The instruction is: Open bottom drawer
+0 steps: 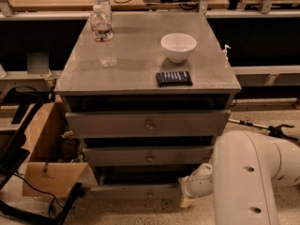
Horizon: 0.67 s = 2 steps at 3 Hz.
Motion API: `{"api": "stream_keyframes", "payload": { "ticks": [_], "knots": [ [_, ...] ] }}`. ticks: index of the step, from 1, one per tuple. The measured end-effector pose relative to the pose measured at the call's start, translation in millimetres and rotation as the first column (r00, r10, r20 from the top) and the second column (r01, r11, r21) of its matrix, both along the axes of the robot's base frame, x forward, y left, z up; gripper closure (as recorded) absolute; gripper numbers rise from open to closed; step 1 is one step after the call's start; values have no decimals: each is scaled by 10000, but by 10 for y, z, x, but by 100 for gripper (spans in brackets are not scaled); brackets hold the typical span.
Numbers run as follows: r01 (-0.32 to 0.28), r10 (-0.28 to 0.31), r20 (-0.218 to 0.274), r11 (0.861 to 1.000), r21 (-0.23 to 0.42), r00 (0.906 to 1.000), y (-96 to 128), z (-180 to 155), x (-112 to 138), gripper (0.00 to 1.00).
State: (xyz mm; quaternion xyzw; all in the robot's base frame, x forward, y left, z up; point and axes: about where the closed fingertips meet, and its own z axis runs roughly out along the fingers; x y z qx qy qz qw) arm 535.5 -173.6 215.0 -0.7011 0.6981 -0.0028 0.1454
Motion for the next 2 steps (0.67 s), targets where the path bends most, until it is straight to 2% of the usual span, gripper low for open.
{"api": "stream_keyframes", "payload": {
  "ticks": [2],
  "knots": [
    [-3, 3, -11, 10000, 2, 10000, 3, -6, -4, 0]
  ]
}}
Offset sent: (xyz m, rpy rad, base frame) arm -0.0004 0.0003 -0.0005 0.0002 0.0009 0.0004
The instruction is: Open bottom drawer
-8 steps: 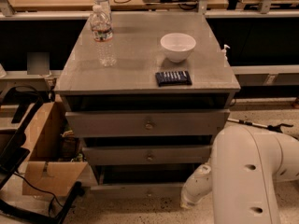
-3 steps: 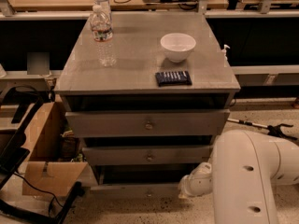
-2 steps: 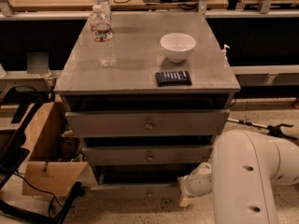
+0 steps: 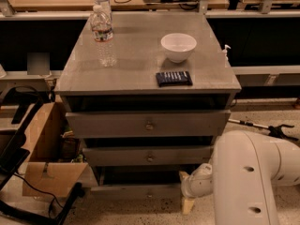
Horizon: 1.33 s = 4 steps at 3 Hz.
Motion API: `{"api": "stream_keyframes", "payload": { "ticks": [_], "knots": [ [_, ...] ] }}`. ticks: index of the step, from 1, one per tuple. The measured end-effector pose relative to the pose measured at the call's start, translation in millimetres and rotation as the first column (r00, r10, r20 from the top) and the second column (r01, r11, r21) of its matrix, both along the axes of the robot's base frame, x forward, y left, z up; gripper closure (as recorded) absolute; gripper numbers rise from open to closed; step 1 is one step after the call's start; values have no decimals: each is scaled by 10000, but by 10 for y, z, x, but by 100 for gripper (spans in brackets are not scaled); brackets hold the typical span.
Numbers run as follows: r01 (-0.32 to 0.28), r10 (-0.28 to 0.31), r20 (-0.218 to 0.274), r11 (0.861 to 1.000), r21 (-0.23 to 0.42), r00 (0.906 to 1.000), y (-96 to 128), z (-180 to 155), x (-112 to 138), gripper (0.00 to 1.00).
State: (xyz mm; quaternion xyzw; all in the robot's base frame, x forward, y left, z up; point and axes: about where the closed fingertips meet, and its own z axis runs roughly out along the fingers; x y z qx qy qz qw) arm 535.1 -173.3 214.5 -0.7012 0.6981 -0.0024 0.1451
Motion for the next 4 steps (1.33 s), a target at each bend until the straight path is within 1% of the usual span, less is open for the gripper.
{"api": "stream_keyframes", "payload": {
  "ticks": [1, 2, 3, 4],
  "knots": [
    [208, -213, -353, 9997, -145, 9991, 44, -166, 1, 0],
    [208, -213, -355, 9997, -144, 9991, 44, -166, 0, 0],
    [206, -211, -375, 9997, -140, 9991, 47, -177, -10, 18],
    [199, -204, -397, 9997, -136, 9990, 53, -188, -21, 42]
  ]
}}
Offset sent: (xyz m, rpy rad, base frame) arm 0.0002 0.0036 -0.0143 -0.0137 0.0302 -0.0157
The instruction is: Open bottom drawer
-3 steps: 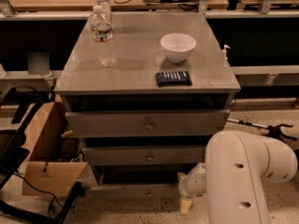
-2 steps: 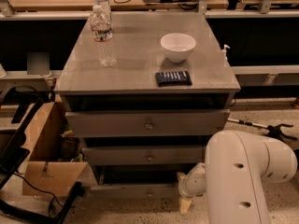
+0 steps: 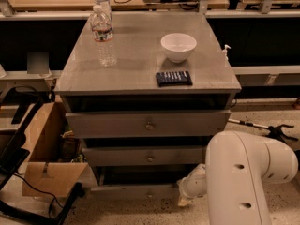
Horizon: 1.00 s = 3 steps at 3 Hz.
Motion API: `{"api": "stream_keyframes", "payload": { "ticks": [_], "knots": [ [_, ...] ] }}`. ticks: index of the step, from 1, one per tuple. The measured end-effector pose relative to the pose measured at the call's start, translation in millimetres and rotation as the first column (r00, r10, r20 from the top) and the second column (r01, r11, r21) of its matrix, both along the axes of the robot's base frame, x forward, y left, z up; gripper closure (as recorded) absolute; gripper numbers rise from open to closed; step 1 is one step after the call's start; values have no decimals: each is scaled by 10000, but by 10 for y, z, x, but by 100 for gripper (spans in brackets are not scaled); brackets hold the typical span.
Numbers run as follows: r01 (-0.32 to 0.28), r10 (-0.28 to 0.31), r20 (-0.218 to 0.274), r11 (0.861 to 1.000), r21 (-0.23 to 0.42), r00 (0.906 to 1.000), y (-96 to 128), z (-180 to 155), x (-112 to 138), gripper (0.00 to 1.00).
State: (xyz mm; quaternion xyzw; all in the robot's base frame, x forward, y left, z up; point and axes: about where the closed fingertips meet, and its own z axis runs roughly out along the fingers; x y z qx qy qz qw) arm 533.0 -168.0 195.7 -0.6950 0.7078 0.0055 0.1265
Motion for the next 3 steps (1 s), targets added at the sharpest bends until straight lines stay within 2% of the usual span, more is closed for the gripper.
{"api": "stream_keyframes", "payload": {
  "ticks": [1, 2, 3],
  "knots": [
    [-10, 10, -28, 10000, 6, 10000, 8, -14, -13, 73],
    [-16, 16, -45, 10000, 10, 10000, 13, -23, -22, 96],
    [-16, 16, -46, 10000, 10, 10000, 13, -24, -22, 100]
  ]
}}
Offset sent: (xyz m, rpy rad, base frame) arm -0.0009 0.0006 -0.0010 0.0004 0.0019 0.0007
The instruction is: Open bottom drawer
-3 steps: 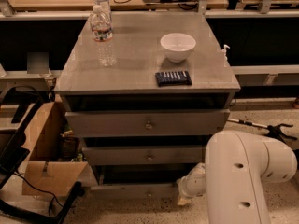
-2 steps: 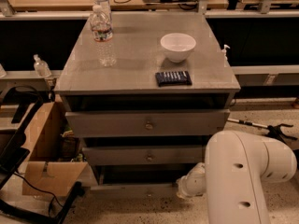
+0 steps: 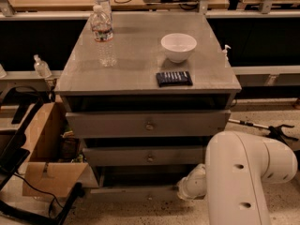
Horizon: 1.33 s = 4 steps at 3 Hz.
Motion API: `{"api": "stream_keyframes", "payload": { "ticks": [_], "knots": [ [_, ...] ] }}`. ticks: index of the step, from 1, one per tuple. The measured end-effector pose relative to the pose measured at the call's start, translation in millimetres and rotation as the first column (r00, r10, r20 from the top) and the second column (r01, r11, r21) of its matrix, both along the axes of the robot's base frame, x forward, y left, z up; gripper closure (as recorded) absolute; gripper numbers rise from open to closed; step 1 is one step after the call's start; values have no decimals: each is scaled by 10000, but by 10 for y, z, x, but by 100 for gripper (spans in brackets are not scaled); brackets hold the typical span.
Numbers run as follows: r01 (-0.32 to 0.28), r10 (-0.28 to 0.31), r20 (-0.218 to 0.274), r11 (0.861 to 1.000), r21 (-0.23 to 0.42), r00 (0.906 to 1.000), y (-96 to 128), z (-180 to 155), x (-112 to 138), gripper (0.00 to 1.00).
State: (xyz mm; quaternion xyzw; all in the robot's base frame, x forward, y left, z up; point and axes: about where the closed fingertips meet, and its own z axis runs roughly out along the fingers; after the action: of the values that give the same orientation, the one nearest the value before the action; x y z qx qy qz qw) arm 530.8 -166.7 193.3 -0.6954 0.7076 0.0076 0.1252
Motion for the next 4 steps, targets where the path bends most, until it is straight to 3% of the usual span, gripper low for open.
{"api": "stream_keyframes", "payload": {
  "ticks": [2, 3, 4],
  "knots": [
    [10, -10, -22, 10000, -2, 10000, -3, 0, -13, 100],
    [128, -130, -393, 9999, -54, 9991, -42, 32, -231, 100],
    [129, -131, -396, 9999, -54, 9991, -42, 32, -231, 100]
  ]
}}
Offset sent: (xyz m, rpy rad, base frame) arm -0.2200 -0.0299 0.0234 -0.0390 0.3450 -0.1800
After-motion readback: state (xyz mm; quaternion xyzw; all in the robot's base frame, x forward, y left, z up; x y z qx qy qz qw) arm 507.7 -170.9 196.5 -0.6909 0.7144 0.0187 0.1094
